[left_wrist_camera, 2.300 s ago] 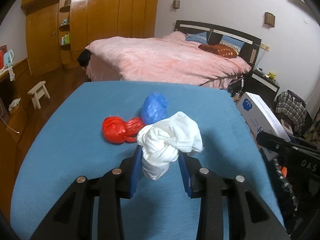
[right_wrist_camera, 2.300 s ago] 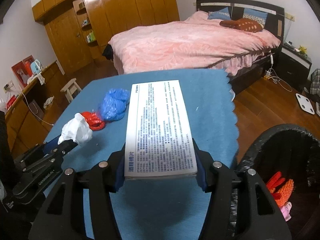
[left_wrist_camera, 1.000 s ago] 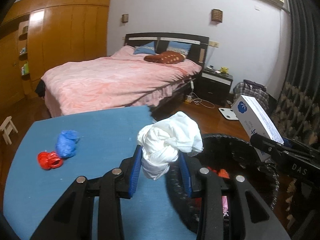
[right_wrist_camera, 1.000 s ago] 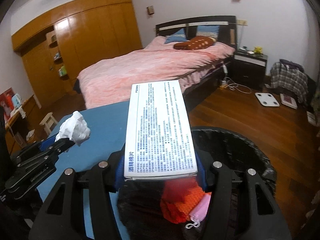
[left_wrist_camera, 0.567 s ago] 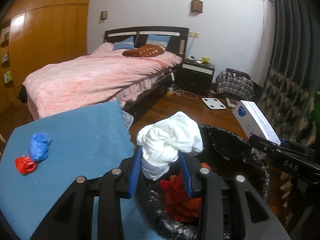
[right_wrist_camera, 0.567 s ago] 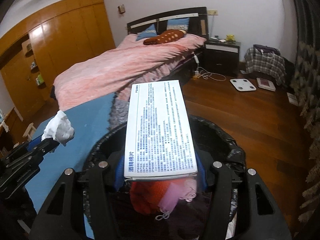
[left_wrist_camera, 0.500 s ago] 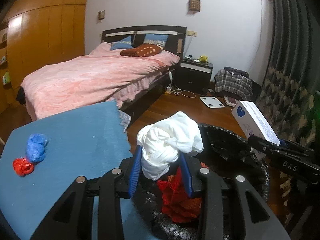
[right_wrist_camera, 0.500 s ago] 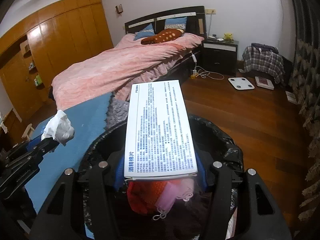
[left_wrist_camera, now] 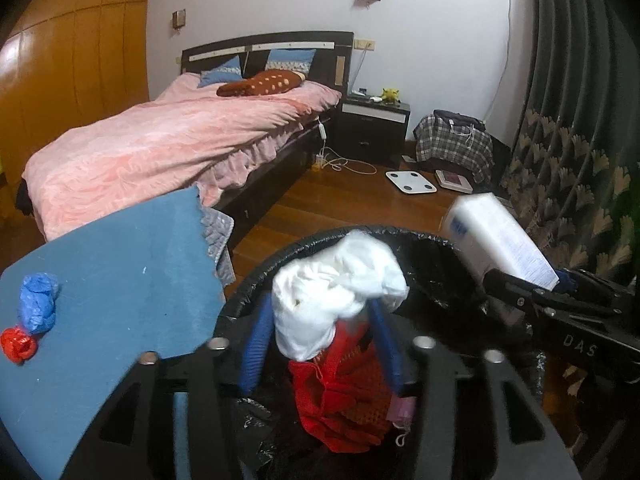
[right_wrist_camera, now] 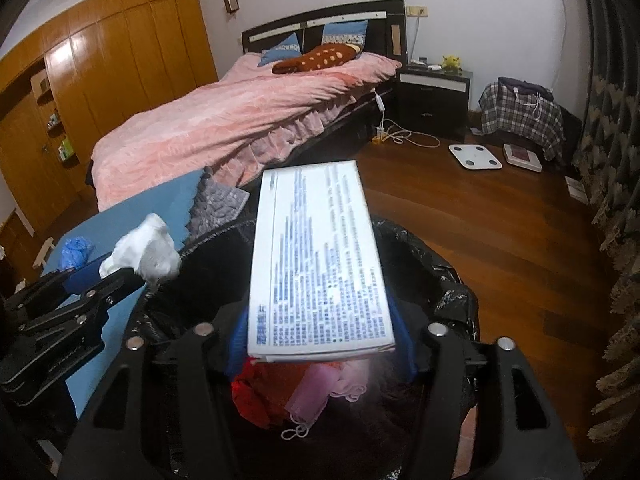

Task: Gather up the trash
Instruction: 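Open both tools over the bin, dropping the cloth and box, then move both open tools back over the table toward the red bag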

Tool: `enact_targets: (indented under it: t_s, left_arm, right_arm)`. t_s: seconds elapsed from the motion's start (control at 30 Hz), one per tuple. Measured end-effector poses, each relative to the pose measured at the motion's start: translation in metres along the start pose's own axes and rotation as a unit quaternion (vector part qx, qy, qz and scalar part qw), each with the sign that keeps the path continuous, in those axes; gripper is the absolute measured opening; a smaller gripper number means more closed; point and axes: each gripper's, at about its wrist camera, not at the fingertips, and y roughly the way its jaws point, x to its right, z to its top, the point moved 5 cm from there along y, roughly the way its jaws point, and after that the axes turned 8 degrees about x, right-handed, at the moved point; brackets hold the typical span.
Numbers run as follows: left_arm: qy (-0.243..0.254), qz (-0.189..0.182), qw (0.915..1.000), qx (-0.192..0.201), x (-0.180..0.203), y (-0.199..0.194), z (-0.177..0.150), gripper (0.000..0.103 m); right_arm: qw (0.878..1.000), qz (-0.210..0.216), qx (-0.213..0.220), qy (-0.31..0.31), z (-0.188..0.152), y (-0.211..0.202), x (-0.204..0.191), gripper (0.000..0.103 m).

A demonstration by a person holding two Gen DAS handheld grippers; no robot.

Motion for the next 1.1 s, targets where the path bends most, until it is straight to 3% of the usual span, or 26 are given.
enact_targets:
  t_s: [0.17, 0.4, 1.1]
  left_arm:
    - [-0.007, 0.006, 0.9999, 0.006, -0.009, -0.007, 0.001, 0.073]
    - [-0.016, 0.032, 0.9991, 0.023, -0.034, -0.028, 0.002, 0.091]
    - [-0.062, 0.139, 0.9872, 0.049, -0.144, -0.093, -0.021, 0.094]
  right_arm:
    - [1.0, -0.01, 0.005, -0.003, -0.002, -0.001, 0.003, 0.091]
    - [1.0, 0.012, 0.021, 0.009, 0.002, -0.01, -0.009, 0.096]
    - [0.992, 0.103, 0.033, -0.066, 0.027, -0.004, -0.143, 0.097]
